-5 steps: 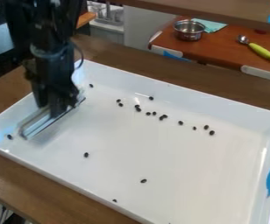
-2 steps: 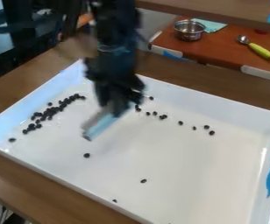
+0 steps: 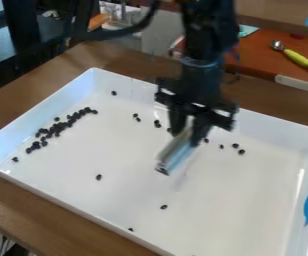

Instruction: Sweep into pile

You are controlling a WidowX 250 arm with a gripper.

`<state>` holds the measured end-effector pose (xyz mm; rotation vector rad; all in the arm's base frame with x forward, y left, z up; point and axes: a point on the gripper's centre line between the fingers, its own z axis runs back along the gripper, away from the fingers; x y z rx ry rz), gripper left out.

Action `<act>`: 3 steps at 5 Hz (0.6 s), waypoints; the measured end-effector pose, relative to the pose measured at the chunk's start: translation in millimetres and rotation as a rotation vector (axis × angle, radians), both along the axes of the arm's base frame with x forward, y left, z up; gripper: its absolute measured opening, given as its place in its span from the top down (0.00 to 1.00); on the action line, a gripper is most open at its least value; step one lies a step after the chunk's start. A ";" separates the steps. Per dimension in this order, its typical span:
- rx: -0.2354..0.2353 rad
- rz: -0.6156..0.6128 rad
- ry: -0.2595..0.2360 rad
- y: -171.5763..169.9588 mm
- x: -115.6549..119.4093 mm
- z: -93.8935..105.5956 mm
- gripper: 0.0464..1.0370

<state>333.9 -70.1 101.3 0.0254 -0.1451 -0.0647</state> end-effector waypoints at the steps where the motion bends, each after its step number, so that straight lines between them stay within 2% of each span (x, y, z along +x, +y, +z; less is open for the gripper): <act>1: -0.029 0.041 0.015 -26.9 6.7 0.0 0.69; 2: -0.049 0.070 0.029 -40.5 7.0 -2.8 0.69; 3: -0.039 0.070 0.032 -53.4 7.6 -8.2 0.69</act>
